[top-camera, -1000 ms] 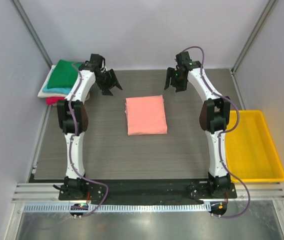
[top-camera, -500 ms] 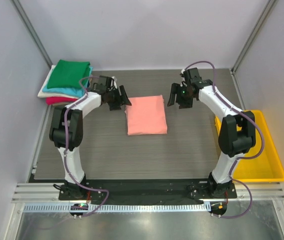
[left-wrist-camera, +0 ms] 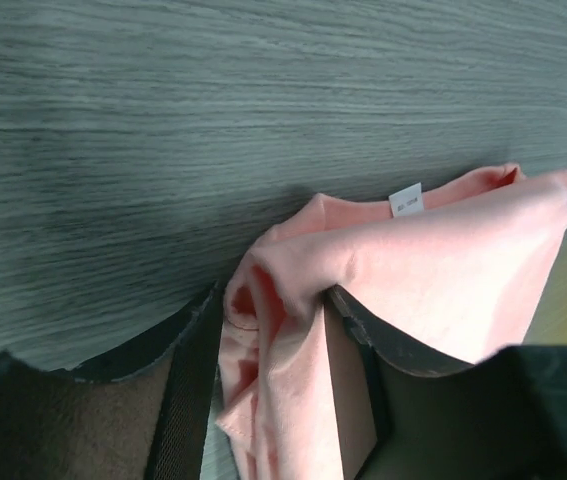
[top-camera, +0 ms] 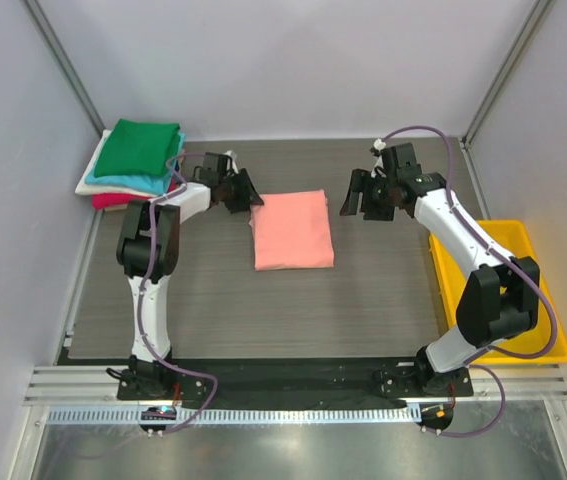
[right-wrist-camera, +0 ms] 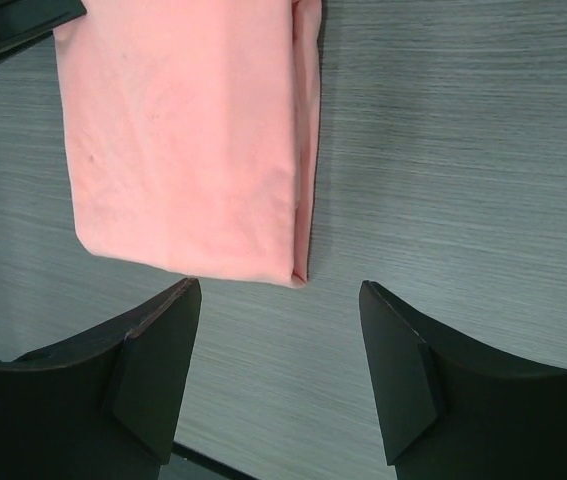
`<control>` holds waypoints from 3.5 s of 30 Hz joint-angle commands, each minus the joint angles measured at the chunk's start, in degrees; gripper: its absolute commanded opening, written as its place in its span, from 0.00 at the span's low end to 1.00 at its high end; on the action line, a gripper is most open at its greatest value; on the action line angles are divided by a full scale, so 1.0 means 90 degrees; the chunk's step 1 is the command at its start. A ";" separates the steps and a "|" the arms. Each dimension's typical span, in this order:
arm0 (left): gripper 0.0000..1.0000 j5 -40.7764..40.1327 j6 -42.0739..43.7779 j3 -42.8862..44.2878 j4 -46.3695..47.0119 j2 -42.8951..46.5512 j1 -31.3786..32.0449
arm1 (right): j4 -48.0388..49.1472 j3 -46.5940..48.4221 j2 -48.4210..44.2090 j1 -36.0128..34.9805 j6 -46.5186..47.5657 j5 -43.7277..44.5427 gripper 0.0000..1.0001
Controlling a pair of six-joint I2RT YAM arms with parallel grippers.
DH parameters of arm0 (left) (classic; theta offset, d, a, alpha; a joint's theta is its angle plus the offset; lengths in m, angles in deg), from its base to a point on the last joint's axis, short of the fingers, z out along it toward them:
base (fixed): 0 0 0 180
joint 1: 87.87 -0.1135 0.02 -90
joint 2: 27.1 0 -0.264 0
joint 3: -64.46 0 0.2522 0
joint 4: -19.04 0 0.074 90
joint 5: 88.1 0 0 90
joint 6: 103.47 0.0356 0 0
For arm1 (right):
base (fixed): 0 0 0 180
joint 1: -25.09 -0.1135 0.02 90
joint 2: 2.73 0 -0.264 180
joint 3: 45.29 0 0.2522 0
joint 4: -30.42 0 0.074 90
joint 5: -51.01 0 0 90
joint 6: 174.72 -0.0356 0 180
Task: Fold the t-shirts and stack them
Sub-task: Neatly place the folded tshirt to the corner
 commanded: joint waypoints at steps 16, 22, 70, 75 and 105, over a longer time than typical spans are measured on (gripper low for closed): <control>0.00 0.0118 0.0111 0.0032 -0.0741 0.0867 0.0054 | 0.0192 -0.0142 -0.0265 -0.0005 0.0036 -0.0174 0.70; 0.00 0.0167 0.0842 0.0726 -0.2169 0.1637 -0.0200 | 0.0231 -0.0191 -0.0480 -0.0005 0.0026 -0.0243 0.70; 0.00 0.0010 0.2719 0.5062 -0.3645 0.2802 -0.2720 | 0.0573 -0.0513 -0.0695 -0.0005 -0.0081 -0.0546 0.70; 0.00 0.0020 0.2709 0.5199 -0.3401 0.2636 -0.2759 | 0.0631 -0.0581 -0.0647 0.0005 -0.0111 -0.0604 0.70; 0.00 0.0177 0.2680 0.6928 -0.2640 0.0311 -0.3423 | 0.0729 -0.0738 -0.0198 -0.0005 -0.0150 -0.0614 0.70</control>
